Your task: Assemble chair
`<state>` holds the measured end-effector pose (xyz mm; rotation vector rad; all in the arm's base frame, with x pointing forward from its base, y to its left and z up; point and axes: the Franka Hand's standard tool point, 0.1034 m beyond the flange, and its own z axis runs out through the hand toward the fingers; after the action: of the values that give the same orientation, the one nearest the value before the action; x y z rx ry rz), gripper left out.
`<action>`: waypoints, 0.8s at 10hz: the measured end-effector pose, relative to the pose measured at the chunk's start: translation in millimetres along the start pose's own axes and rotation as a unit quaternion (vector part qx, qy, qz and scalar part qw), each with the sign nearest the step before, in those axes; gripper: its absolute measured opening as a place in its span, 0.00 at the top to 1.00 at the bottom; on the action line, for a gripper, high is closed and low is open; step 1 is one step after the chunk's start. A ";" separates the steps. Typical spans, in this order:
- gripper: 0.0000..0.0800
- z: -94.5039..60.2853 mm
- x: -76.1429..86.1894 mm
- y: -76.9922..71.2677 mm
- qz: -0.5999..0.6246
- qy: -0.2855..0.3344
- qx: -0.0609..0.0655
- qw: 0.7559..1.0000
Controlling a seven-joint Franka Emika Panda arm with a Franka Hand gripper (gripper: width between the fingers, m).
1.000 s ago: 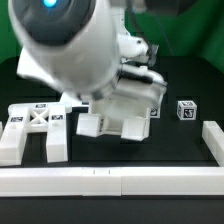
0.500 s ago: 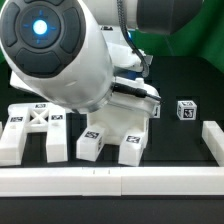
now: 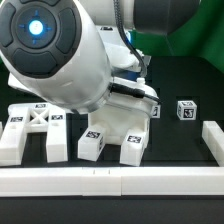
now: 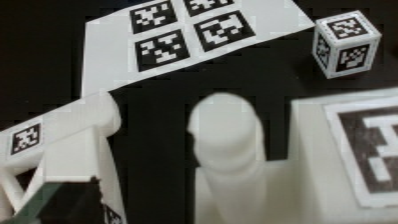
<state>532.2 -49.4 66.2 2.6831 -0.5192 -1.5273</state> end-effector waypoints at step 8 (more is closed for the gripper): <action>0.19 -33.6 19.6 -2.8 -0.023 0.153 0.020 0.988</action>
Offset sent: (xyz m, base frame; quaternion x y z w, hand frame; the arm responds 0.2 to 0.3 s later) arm 0.0000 0.0000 0.0000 0.0000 0.0650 0.0000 0.9979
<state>570.3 -57.5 67.0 2.9008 -0.4807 -1.0910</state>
